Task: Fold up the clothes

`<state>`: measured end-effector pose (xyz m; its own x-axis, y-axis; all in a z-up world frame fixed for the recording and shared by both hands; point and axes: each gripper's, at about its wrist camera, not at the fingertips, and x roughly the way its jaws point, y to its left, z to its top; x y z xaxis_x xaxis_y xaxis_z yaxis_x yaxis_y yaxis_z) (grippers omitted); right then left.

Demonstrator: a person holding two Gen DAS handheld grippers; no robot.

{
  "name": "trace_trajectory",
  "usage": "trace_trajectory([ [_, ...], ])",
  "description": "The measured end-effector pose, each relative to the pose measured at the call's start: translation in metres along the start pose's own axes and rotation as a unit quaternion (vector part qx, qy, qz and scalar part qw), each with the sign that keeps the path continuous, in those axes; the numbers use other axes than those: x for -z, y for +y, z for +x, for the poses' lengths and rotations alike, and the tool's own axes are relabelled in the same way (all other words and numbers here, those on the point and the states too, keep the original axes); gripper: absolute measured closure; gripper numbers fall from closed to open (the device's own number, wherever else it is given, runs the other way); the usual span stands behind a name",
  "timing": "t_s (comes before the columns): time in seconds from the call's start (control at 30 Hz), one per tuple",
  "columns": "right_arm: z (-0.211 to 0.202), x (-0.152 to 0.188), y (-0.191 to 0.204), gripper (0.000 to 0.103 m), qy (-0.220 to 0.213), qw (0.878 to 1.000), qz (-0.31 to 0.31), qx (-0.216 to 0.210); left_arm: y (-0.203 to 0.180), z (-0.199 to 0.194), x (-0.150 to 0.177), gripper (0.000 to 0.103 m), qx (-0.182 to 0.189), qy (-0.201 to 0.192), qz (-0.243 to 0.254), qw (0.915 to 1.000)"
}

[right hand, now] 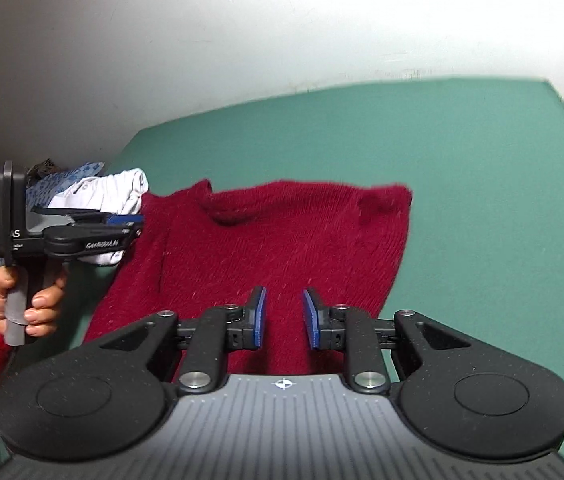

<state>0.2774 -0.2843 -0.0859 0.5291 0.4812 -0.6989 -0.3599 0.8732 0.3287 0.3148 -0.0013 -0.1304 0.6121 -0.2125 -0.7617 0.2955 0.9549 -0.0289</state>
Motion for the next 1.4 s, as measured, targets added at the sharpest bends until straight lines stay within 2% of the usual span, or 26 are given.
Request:
trace_trajectory([
  [0.07,-0.002,-0.003,0.003,0.08,-0.015,1.0,-0.016,-0.007,0.005,-0.018,-0.001,0.08,0.023,-0.025,-0.006,0.9994],
  [0.13,0.002,-0.005,0.003,0.08,-0.02,0.999,-0.027,-0.01,0.009,-0.026,-0.004,0.076,0.056,-0.03,-0.018,0.9978],
  [0.2,0.009,-0.006,0.002,0.08,-0.022,0.999,-0.034,-0.007,0.006,-0.02,-0.006,0.073,0.063,-0.021,-0.023,0.9975],
  [0.3,0.024,-0.004,-0.002,0.08,-0.013,0.999,-0.038,0.014,0.004,0.009,-0.002,0.073,0.047,0.005,-0.028,0.9985],
  [0.33,0.029,-0.003,-0.003,0.08,-0.01,0.999,-0.039,0.022,0.006,0.018,0.0,0.066,0.046,0.009,-0.035,0.9983],
  [0.43,0.045,0.0,-0.007,0.082,0.0,0.998,-0.042,0.047,0.008,0.008,-0.003,0.064,0.042,0.006,-0.017,0.9989],
  [0.6,0.037,0.0,-0.009,0.083,-0.02,0.998,-0.045,0.037,0.011,-0.009,-0.007,0.063,0.037,0.001,0.013,0.9992],
  [0.63,0.033,-0.001,-0.01,0.082,-0.026,0.998,-0.049,0.036,0.011,-0.012,-0.008,0.056,0.036,0.0,0.019,0.9992],
  [0.67,0.028,-0.002,-0.011,0.081,-0.035,0.997,-0.055,0.036,0.012,-0.015,-0.009,0.043,0.035,-0.001,0.025,0.9991],
  [0.73,0.019,-0.004,-0.014,0.073,-0.052,0.996,-0.066,0.036,0.016,-0.025,-0.01,0.031,0.037,-0.009,0.033,0.9987],
  [0.77,0.014,-0.005,-0.015,0.064,-0.06,0.995,-0.072,0.037,0.019,-0.023,-0.011,0.031,0.036,-0.009,0.03,0.9988],
  [0.8,0.012,-0.005,-0.018,0.061,-0.066,0.994,-0.075,0.044,0.022,-0.022,-0.012,0.031,0.035,-0.009,0.027,0.999],
  [0.87,0.015,-0.004,-0.032,0.061,-0.063,0.995,-0.057,0.058,0.028,-0.02,-0.014,0.032,0.034,-0.009,0.019,0.9992],
  [0.97,0.02,-0.004,-0.059,0.061,-0.06,0.997,0.014,0.042,0.04,-0.004,-0.013,0.034,0.07,0.006,-0.03,0.9971],
  [1.03,0.024,-0.005,-0.071,0.059,-0.056,0.997,0.035,0.031,0.047,0.007,-0.012,0.034,0.095,0.013,-0.063,0.9934],
  [1.1,0.028,-0.008,-0.08,0.053,-0.052,0.997,0.048,0.02,0.053,0.017,-0.01,0.034,0.12,0.019,-0.096,0.988],
  [1.2,0.035,-0.01,-0.082,0.051,-0.046,0.998,0.032,0.033,0.058,0.02,-0.009,0.028,0.131,0.016,-0.108,0.9854],
  [1.3,0.042,-0.011,-0.085,0.051,-0.037,0.999,0.03,0.006,0.062,0.024,-0.009,0.027,0.14,0.016,-0.115,0.9834],
  [1.4,0.045,-0.012,-0.084,0.05,-0.039,0.999,0.03,-0.002,0.068,0.009,-0.009,0.026,0.14,0.002,-0.113,0.9837],
])
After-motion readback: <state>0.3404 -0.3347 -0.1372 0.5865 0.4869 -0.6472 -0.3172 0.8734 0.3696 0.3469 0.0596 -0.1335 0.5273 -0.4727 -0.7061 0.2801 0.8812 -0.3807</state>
